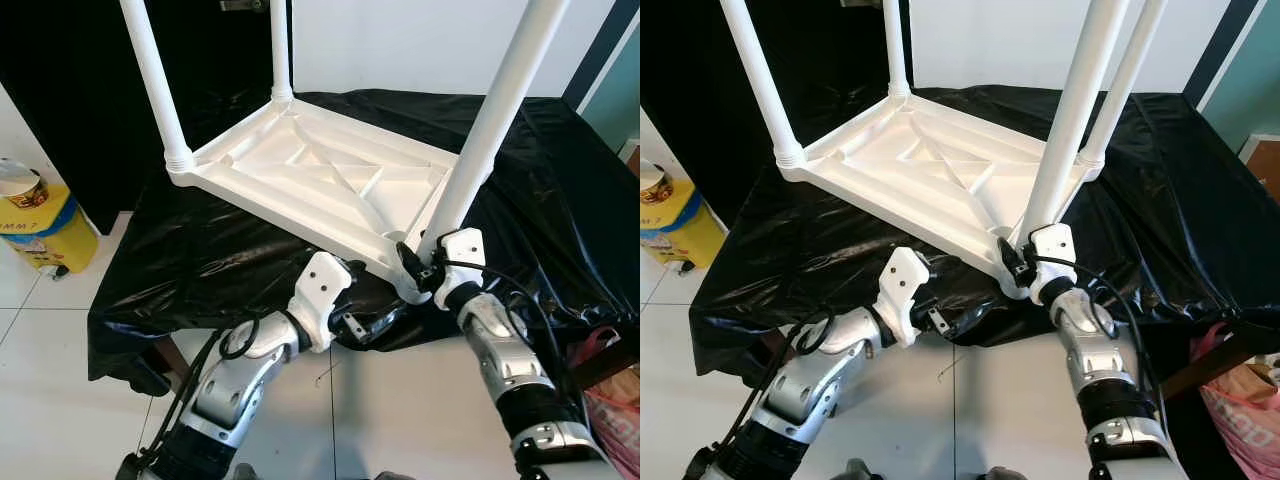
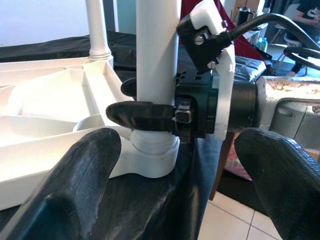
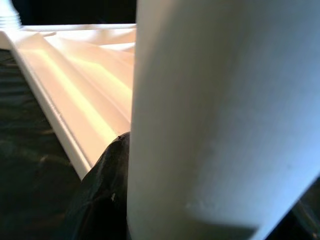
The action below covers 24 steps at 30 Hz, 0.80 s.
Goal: Building children table
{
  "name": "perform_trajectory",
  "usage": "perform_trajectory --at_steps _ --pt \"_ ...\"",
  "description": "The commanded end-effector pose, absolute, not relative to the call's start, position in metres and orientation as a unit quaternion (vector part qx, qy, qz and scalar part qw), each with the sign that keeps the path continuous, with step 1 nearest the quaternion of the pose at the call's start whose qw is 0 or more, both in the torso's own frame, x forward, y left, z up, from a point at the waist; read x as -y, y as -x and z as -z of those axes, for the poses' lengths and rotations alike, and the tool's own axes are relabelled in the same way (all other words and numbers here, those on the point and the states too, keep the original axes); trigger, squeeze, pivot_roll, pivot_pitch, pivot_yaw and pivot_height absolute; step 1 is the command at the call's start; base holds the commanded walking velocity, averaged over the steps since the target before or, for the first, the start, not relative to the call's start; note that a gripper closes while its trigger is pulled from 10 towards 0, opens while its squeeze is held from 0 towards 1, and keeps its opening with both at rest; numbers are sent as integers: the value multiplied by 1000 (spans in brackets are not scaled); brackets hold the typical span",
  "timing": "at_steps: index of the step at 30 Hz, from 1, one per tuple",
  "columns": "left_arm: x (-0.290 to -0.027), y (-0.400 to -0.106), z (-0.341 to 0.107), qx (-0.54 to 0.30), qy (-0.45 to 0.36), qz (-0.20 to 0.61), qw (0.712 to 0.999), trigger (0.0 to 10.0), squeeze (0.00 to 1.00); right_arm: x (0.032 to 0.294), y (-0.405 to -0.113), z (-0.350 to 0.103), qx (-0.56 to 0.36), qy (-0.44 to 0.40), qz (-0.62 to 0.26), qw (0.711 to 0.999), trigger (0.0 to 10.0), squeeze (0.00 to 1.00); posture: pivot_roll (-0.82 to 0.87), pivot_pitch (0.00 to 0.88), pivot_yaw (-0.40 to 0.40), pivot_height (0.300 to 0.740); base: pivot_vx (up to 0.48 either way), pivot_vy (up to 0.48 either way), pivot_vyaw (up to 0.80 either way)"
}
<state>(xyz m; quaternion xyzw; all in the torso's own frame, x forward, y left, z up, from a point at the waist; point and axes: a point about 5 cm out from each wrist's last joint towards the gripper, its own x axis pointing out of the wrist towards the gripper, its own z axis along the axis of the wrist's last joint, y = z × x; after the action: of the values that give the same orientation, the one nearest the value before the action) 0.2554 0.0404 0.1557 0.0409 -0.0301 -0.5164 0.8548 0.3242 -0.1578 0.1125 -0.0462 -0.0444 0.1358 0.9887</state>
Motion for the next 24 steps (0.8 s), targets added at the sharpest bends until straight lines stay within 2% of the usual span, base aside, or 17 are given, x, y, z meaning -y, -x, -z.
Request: perform_trajectory --at_steps 1,17,24 --pt "-39 -255 -154 31 -47 522 851 10000 0 163 -319 -94 -3 50 -107 993 10000 0 8 44 -50 740 0 0 0" --pt "-46 -261 -148 18 -67 499 864 10000 0 159 -301 -91 -3 0 75 997 10000 0 5 55 -55 740 0 0 0" --pt "-47 -263 -149 22 -67 492 868 10000 0 143 -298 -101 19 -2 51 998 10000 0 -5 58 -51 740 0 0 0"
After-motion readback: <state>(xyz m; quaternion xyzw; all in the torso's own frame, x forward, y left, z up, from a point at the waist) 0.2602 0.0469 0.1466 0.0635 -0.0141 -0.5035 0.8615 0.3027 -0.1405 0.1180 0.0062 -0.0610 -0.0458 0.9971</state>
